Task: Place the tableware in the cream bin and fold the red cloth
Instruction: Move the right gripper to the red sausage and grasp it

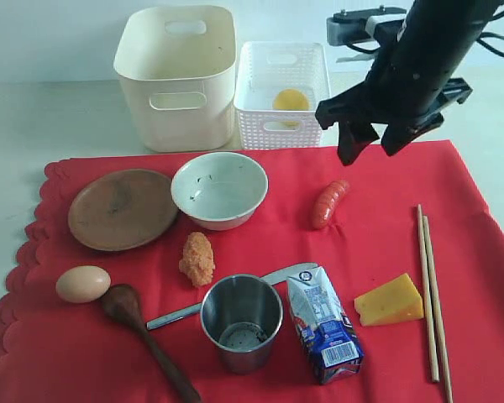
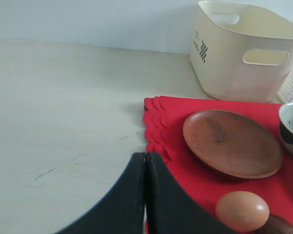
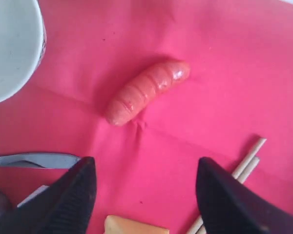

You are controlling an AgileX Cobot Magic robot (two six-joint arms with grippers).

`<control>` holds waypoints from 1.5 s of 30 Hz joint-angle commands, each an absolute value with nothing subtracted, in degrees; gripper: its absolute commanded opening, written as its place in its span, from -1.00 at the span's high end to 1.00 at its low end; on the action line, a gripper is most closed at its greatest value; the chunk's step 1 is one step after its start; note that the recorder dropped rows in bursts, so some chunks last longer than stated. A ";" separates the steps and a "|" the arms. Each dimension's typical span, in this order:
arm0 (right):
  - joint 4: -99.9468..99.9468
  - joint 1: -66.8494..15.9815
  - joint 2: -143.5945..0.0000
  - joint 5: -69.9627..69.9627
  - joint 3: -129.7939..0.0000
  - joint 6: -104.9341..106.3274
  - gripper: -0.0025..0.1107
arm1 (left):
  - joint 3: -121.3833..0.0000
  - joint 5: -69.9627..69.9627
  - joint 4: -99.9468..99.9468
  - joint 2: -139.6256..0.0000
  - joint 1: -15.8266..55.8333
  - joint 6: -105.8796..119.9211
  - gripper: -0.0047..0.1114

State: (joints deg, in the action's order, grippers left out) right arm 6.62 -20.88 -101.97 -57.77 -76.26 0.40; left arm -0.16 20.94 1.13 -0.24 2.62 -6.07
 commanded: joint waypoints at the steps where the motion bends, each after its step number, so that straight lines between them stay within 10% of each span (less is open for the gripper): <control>1: 11.55 -20.69 -101.39 -53.20 -73.23 0.00 -0.05 | 0.00 20.38 1.39 0.00 2.43 -6.19 0.92; 45: 14.79 -20.69 -115.99 -39.45 -73.10 -3.08 -0.20 | 0.00 20.38 1.39 0.00 2.43 -6.19 0.92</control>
State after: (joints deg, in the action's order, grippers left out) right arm 15.62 -20.88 -115.99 -40.45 -72.74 -3.03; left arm -0.16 20.94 1.13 -0.24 2.62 -6.07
